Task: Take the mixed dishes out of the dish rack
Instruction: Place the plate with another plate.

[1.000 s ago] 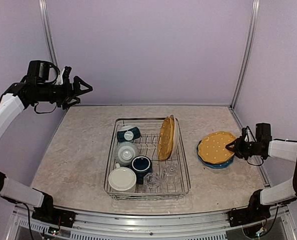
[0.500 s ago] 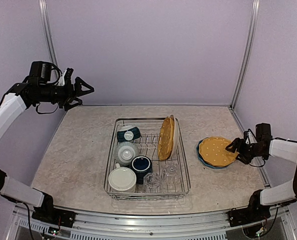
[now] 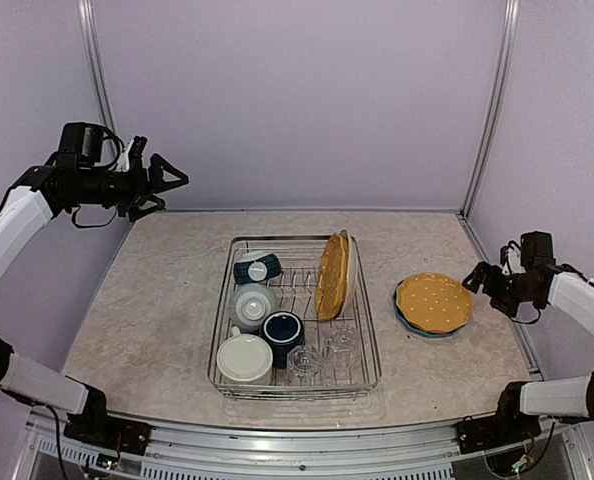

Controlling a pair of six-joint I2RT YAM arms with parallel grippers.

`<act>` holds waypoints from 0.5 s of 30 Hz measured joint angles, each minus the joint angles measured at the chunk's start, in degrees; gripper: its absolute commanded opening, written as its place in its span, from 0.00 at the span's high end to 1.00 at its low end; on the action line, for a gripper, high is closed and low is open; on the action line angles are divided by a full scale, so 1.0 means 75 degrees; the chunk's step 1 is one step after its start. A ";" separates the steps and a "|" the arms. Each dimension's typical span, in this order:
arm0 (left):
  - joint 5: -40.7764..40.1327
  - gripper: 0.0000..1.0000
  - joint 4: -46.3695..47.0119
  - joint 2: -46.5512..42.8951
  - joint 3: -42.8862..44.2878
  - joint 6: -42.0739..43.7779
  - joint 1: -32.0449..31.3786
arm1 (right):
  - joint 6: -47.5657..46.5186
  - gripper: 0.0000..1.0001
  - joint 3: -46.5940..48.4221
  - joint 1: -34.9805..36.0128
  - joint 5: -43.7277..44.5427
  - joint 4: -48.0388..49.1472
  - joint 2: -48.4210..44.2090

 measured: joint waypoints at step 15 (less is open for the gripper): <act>0.0000 0.01 0.0000 0.0000 0.0000 0.0003 -0.0286 | -0.0012 0.26 -0.0009 0.0341 0.0396 0.0198 0.0376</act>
